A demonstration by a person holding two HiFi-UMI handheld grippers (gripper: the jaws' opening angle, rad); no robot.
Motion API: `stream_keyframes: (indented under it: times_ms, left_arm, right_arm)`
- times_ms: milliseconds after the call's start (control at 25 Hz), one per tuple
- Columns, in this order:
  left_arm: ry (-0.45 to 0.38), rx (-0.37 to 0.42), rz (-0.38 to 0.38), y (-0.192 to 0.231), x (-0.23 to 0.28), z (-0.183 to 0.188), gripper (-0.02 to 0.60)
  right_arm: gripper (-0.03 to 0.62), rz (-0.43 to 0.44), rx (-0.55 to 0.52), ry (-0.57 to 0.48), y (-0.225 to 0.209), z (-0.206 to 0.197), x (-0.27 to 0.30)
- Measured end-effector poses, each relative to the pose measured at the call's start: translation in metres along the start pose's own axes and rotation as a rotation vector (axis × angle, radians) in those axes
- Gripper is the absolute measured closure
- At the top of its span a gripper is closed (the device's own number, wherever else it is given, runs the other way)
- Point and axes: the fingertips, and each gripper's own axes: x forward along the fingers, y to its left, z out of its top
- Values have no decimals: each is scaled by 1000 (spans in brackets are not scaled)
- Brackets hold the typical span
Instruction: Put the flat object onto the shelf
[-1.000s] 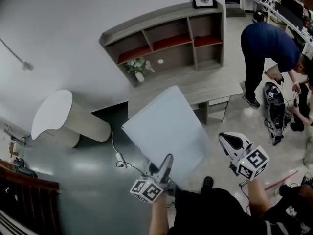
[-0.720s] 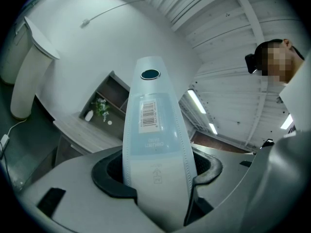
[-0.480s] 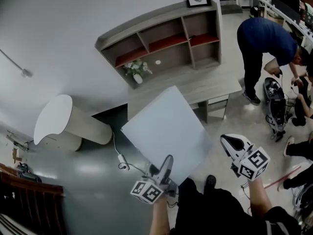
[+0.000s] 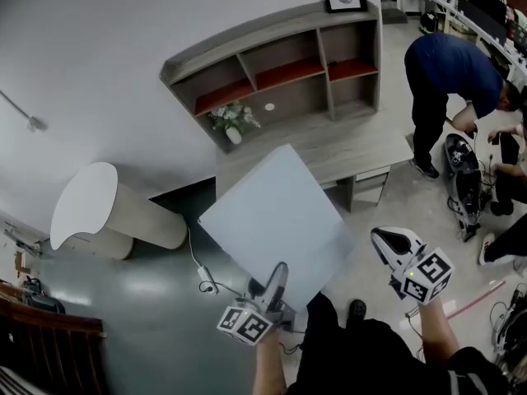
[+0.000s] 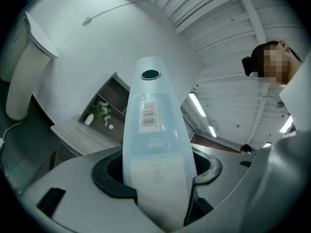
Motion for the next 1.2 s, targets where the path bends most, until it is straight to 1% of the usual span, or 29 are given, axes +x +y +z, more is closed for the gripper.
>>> stream_keyframes:
  times_ms: [160,440,560,720,960,1200]
  left_arm:
    - [-18,-3,-29,27,17,28,284]
    - [-36,43,-82,80,46,92,284]
    - [-41,67,-100,103,57,118,285]
    - [-43,75,-110,130,69,148,285]
    - [-37,94,-146,160,83,180,285]
    - [-31,96,-174,180,92,192,285]
  right_arm:
    - [583,-14,-29,-8,0,19,35]
    - [583,-27,-68,-35,5,54,113]
    - [583,-27,-79,-36,9,65,145]
    - [583,-34,-82,-35,14,72,181]
    - [583,-65,-63,-27,19,74,217]
    - [583,-79,-70,3,25,69,237]
